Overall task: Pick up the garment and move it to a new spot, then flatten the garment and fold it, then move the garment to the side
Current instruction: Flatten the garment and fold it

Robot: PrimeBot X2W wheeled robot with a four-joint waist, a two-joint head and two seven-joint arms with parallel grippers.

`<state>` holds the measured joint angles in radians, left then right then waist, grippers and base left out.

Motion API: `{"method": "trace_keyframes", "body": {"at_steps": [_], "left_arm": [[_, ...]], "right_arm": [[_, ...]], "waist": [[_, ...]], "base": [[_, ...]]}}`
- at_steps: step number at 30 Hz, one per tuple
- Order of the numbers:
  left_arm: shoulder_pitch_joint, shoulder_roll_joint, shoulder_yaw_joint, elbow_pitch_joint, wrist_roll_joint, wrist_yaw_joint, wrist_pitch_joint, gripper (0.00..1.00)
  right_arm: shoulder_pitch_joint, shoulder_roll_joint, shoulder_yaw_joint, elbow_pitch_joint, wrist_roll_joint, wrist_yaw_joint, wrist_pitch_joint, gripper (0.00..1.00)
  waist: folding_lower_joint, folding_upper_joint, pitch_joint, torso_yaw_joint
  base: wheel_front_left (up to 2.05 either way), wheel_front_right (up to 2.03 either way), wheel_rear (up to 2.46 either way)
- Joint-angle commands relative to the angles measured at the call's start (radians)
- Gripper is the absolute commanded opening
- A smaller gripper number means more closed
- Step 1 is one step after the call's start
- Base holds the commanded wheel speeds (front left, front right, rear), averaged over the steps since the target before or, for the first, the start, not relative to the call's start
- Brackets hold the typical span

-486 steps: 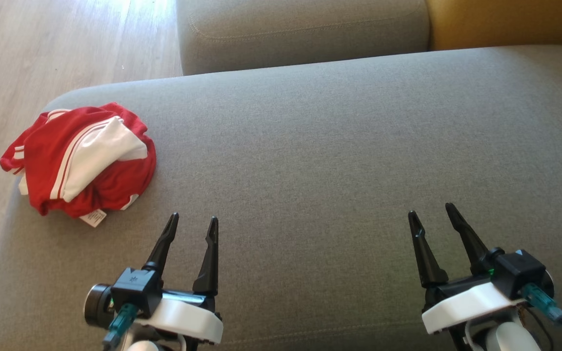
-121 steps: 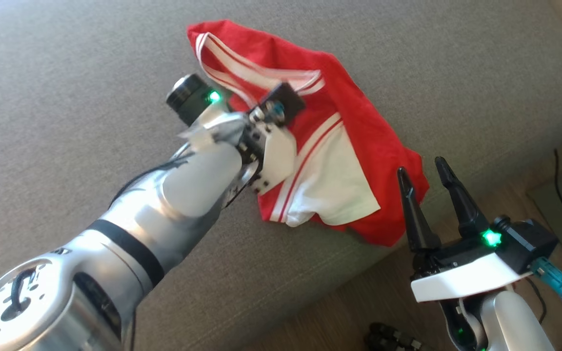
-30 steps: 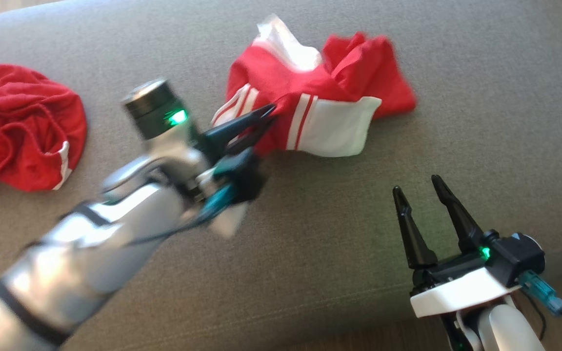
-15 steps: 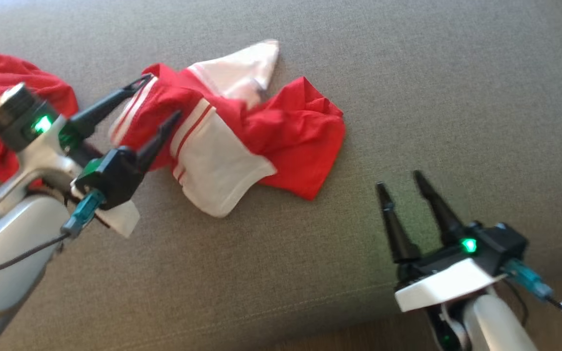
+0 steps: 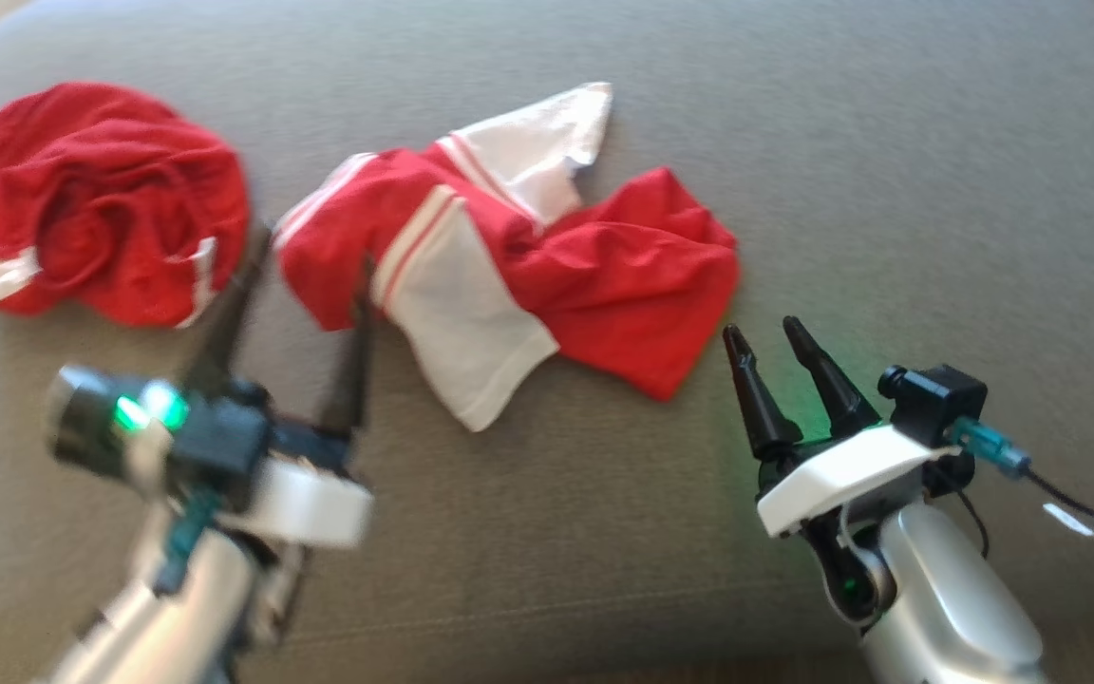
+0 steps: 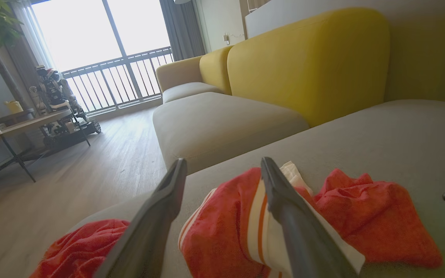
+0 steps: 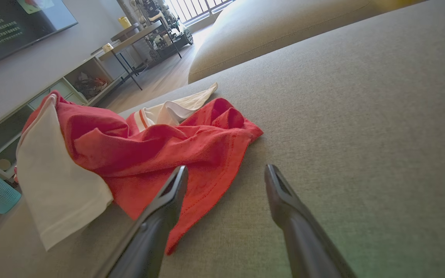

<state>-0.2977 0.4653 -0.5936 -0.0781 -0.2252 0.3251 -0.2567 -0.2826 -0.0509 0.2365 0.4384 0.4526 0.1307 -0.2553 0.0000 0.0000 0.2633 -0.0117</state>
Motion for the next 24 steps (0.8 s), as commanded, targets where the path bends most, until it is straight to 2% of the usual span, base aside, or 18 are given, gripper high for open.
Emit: {"method": "trace_keyframes", "body": {"at_steps": [1, 3, 4, 9, 10, 11, 12, 17, 24], "left_arm": [[0.022, -0.026, 0.055, -0.055, 0.006, 0.012, -0.005, 1.0], [0.068, -0.078, 0.049, -0.062, 0.012, 0.005, -0.005, 1.0], [0.068, -0.078, 0.049, -0.062, 0.012, 0.005, -0.005, 1.0], [0.118, -0.165, 0.031, -0.037, 0.047, -0.049, -0.005, 1.0], [0.12, -0.176, 0.033, -0.032, 0.054, -0.059, -0.005, 1.0], [0.121, -0.185, 0.035, -0.026, 0.061, -0.069, -0.005, 1.0], [0.122, -0.192, 0.039, -0.021, 0.069, -0.077, -0.005, 1.0], [0.135, -0.209, 0.071, -0.011, 0.104, -0.1, -0.005, 1.0], [0.159, -0.23, 0.098, -0.01, 0.132, -0.133, -0.005, 1.0]], "right_arm": [[-0.056, 0.001, 0.007, 0.023, 0.008, 0.0, -0.006, 1.0], [-0.091, 0.001, -0.013, 0.082, 0.001, 0.0, -0.006, 1.0], [-0.091, 0.001, -0.013, 0.082, 0.001, 0.0, -0.006, 1.0], [-0.169, 0.001, -0.055, 0.258, 0.027, 0.0, -0.006, 1.0], [-0.183, 0.001, -0.051, 0.284, 0.039, 0.0, -0.006, 0.94], [-0.198, 0.001, -0.044, 0.302, 0.046, 0.0, -0.006, 0.5], [-0.211, 0.001, -0.043, 0.315, 0.052, 0.0, -0.006, 0.0], [-0.252, 0.001, -0.147, 0.259, -0.002, 0.0, -0.006, 0.0], [-0.306, 0.001, -0.337, -0.011, -0.154, 0.0, -0.006, 0.0]], "waist": [[0.0, 0.0, -0.026, 0.07], [0.0, 0.0, -0.031, 0.102], [0.0, 0.0, -0.031, 0.102], [0.0, 0.0, -0.038, 0.176], [0.0, 0.0, -0.039, 0.186], [0.0, 0.0, -0.041, 0.195], [0.0, 0.0, -0.042, 0.2], [0.0, 0.0, -0.049, 0.19], [0.0, 0.0, -0.069, 0.105]], "base": [[0.0, 0.0, 0.0], [0.0, 0.0, 0.0], [0.0, 0.0, 0.0], [0.0, 0.0, 0.0], [0.0, 0.0, 0.0], [0.0, 0.0, 0.0], [0.0, 0.0, 0.0], [0.0, 0.0, 0.0], [0.0, 0.0, 0.0]]}}
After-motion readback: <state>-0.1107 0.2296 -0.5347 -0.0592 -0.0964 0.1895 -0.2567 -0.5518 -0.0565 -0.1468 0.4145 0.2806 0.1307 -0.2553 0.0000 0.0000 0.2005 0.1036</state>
